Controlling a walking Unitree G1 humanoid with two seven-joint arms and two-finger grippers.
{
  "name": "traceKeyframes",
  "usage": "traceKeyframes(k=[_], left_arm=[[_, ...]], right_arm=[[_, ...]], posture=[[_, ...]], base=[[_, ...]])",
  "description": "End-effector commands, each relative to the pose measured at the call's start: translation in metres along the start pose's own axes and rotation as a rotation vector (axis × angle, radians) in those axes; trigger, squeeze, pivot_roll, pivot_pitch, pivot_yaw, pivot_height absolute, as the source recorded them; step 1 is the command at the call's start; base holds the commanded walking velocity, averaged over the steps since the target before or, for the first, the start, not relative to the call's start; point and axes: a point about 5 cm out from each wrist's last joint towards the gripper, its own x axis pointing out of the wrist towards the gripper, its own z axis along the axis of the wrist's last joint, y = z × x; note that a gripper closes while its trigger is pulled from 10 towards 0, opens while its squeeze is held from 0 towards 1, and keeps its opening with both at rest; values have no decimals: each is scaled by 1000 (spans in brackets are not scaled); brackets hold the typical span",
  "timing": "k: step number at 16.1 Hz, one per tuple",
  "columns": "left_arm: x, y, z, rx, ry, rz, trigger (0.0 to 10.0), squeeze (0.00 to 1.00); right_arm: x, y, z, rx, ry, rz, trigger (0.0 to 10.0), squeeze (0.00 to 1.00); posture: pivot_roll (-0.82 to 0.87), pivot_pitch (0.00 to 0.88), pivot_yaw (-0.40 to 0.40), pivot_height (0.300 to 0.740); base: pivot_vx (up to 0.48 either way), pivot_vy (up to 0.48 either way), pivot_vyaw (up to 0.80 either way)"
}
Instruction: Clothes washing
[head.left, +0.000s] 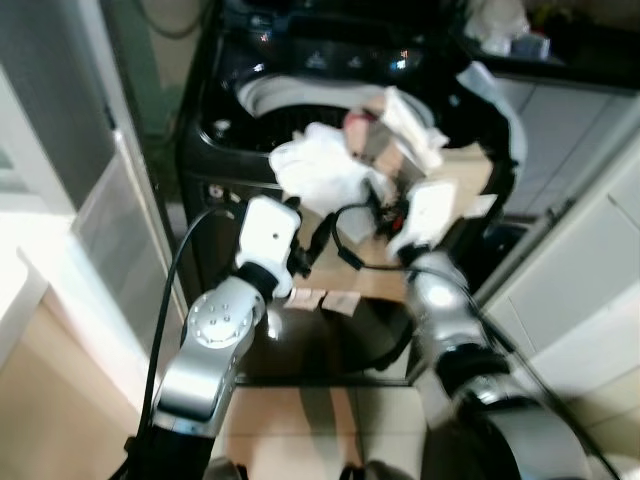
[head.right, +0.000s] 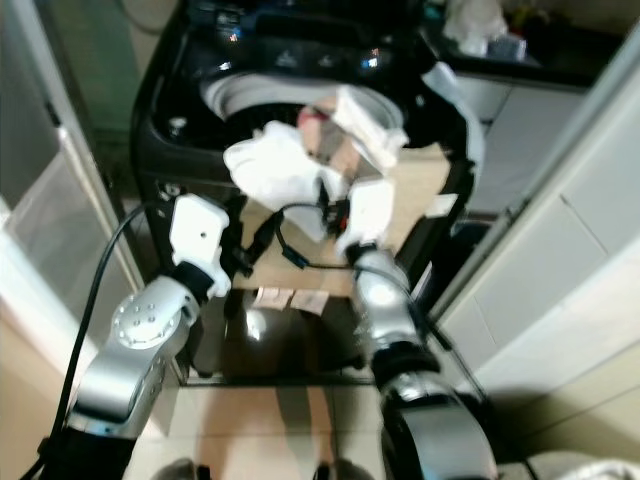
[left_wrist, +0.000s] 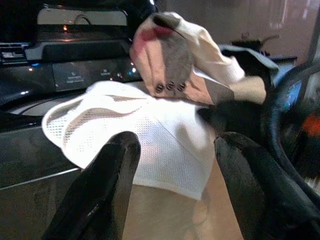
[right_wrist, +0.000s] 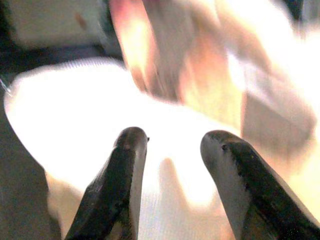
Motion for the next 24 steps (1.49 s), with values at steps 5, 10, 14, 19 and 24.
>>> traceKeyframes(k=[5,10,14,19,24], left_arm=[[-6,-1,9,30,-13,-17,10000,0],[-16,-1,8,32,1,29,10000,0],[-15,-2,7,26,4,36,10000,0],[-9,-6,4,28,15,22,10000,0],[-1,-2,3,41,12,44,10000,0]], right_arm=[[16,22,-12,-30,245,74,10000,0],[37,23,6,-240,327,51,10000,0],[58,15,44,-355,250,6,10000,0],[84,-29,142,-558,3,-253,10000,0],[81,-34,195,-470,-335,-273,10000,0]], posture=[[121,0,-92,724],[177,0,-143,724],[171,0,-150,724],[132,0,-142,724],[77,0,-116,724]], base=[[0,0,0],[0,0,0],[0,0,0],[0,0,0],[0,0,0]])
